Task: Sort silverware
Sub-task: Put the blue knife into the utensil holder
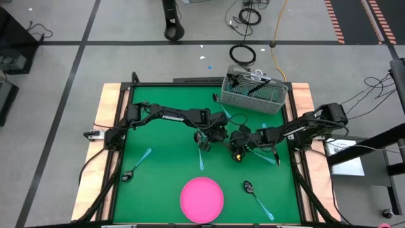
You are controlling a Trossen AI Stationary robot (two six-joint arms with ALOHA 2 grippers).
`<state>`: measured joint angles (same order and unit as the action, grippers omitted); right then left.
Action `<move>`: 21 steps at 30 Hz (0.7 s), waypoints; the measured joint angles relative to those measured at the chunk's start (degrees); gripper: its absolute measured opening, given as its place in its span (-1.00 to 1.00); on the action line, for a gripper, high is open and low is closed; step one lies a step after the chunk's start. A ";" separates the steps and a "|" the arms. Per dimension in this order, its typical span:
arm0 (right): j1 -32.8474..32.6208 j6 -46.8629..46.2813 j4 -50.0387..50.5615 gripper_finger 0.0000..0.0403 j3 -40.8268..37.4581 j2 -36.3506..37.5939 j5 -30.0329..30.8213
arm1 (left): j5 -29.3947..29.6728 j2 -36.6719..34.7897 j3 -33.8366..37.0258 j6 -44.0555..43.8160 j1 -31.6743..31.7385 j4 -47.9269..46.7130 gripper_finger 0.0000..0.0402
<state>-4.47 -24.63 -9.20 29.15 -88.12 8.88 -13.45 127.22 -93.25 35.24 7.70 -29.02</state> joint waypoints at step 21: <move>0.04 -2.49 3.46 -0.96 0.13 0.24 0.51 | 4.60 0.00 -0.07 -0.28 -0.09 0.80 -0.98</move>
<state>-4.43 -27.11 -5.74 29.28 -87.88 9.40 -8.85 127.21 -93.32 34.96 7.62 -28.22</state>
